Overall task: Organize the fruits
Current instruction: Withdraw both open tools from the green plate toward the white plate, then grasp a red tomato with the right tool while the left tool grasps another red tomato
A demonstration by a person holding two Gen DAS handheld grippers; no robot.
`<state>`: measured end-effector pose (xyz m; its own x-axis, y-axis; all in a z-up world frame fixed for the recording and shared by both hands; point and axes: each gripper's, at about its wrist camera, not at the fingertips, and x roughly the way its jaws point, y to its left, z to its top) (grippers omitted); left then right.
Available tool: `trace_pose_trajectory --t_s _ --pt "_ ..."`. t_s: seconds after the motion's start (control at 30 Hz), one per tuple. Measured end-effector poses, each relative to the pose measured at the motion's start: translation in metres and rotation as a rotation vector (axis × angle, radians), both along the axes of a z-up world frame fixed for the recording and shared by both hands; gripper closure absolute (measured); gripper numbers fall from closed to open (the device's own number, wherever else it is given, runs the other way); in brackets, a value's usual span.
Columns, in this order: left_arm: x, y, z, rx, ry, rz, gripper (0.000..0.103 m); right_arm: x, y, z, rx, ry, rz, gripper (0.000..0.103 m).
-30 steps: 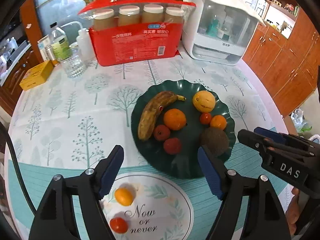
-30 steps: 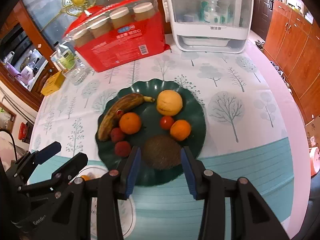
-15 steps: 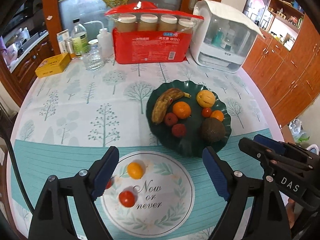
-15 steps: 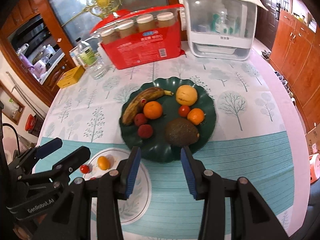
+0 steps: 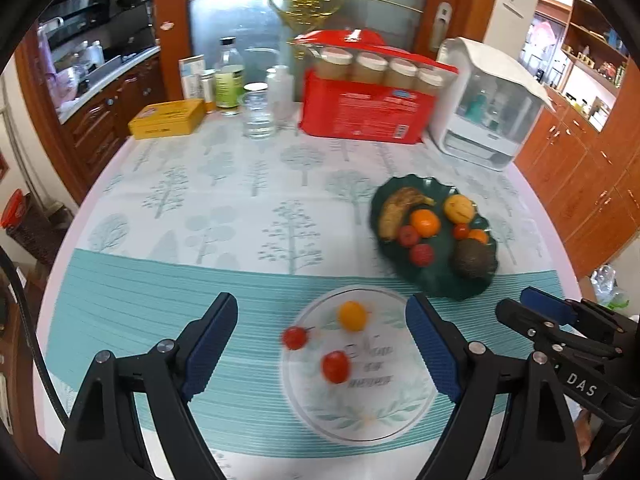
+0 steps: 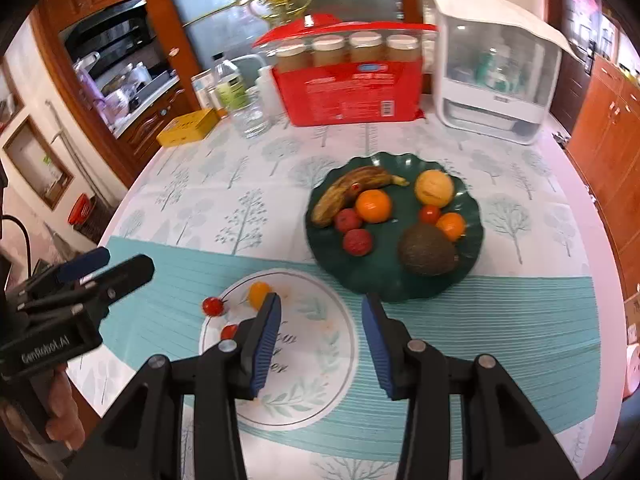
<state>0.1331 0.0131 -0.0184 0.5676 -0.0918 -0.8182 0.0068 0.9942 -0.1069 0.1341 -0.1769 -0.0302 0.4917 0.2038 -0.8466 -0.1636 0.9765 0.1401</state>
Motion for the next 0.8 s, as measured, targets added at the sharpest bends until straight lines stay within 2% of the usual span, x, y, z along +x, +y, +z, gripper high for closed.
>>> trace_pose_trajectory --t_s 0.23,0.37,0.57,0.8 --pt "-0.009 0.045 -0.025 0.018 0.042 0.06 0.018 -0.006 0.031 -0.017 -0.003 0.018 0.064 0.061" --pt "-0.009 0.06 -0.041 0.024 0.073 0.06 0.018 -0.008 0.045 -0.031 0.003 0.043 0.089 0.061" --pt "-0.001 0.06 -0.066 0.045 0.121 -0.028 0.018 -0.006 0.069 -0.063 -0.009 0.102 0.127 0.061" --pt "0.014 0.054 -0.093 0.032 0.192 -0.134 0.028 0.0 0.09 -0.101 -0.022 0.193 0.154 0.061"
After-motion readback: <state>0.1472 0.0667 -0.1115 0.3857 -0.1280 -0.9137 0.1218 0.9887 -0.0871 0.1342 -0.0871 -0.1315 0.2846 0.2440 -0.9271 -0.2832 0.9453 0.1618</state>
